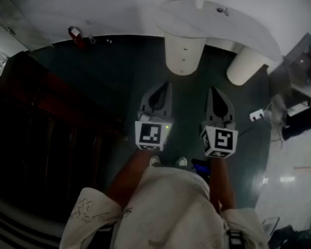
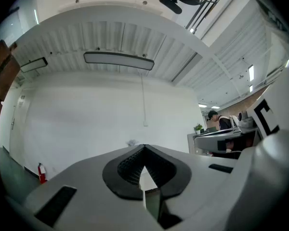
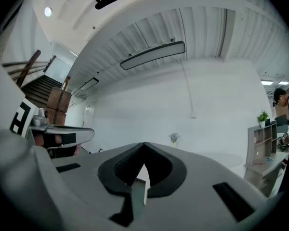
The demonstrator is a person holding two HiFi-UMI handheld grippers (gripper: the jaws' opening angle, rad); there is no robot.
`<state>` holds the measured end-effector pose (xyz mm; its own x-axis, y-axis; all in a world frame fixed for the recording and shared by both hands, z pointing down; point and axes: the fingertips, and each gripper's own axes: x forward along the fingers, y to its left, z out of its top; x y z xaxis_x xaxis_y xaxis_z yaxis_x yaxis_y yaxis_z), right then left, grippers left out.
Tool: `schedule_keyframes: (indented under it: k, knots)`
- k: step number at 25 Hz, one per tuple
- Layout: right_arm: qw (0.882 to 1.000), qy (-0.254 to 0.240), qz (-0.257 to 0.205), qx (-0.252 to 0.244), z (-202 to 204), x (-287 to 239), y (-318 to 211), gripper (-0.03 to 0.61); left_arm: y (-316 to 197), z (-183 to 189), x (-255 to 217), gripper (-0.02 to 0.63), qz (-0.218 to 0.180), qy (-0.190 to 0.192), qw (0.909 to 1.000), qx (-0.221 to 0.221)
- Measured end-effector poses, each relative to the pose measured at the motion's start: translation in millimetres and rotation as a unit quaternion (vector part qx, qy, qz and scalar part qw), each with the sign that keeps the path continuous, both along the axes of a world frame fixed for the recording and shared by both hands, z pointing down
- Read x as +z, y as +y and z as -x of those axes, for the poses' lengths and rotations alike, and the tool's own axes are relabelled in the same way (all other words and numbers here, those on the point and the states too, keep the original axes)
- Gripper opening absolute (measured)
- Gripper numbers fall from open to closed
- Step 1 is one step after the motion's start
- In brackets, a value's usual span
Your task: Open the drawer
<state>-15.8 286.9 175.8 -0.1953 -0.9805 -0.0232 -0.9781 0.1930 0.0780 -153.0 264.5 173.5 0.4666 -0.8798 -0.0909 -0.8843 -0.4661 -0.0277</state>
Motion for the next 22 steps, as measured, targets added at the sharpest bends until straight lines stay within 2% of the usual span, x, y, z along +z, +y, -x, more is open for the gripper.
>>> schedule_keyframes:
  k: [11,19,22]
  knots:
    - [1.000,-0.007,0.004,-0.003,-32.7,7.9,-11.4,0.005,-7.6,-31.5,7.2,0.002,-0.002,-0.020,0.9998,-0.004]
    - [0.999,-0.024,-0.007,-0.022,-58.6,10.1,-26.3,0.005,-15.7,-58.1,11.5,0.002,0.009,-0.018,0.9996,-0.022]
    - [0.999,-0.024,-0.003,-0.029,-63.6,13.5,-30.9,0.005,-17.6,-63.6,12.9,0.002,0.022,-0.002,0.9993,-0.031]
